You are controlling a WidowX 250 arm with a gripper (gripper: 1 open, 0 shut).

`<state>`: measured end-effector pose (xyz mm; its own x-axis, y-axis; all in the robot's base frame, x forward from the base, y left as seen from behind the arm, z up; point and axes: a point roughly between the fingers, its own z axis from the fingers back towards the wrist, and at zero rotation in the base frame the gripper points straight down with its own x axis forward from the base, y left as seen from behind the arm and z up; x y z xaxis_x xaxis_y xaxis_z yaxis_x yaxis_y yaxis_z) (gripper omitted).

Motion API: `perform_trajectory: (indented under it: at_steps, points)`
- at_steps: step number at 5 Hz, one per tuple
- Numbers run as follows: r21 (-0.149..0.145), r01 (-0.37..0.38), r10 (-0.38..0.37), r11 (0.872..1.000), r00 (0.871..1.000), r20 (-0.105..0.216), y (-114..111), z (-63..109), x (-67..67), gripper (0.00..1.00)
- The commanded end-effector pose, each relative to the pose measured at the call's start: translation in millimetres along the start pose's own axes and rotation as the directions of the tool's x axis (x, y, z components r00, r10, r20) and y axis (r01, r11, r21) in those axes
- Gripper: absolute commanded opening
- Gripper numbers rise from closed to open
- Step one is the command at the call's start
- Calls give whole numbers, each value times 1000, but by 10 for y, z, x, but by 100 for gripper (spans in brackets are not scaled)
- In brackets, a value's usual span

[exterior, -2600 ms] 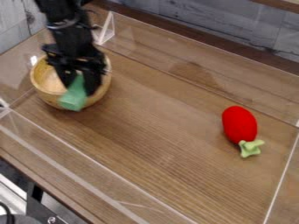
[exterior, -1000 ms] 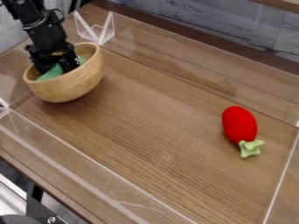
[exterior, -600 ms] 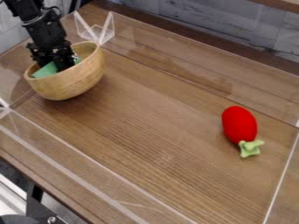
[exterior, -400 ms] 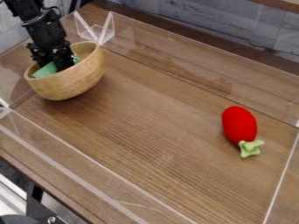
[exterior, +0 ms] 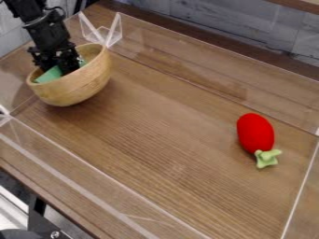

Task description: Put the green object in the brown bowl

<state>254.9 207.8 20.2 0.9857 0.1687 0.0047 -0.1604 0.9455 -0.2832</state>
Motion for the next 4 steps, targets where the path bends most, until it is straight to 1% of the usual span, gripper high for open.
perform_trajectory:
  at_steps: [1, 2, 4]
  points:
    - [-59, -90, 86, 994, 994, -72, 92, -282, -186, 0]
    - [-69, -91, 85, 993, 993, -83, 9, -184, -180, 100]
    - [-79, -118, 110, 990, 989, -95, -29, -14, -280, 100]
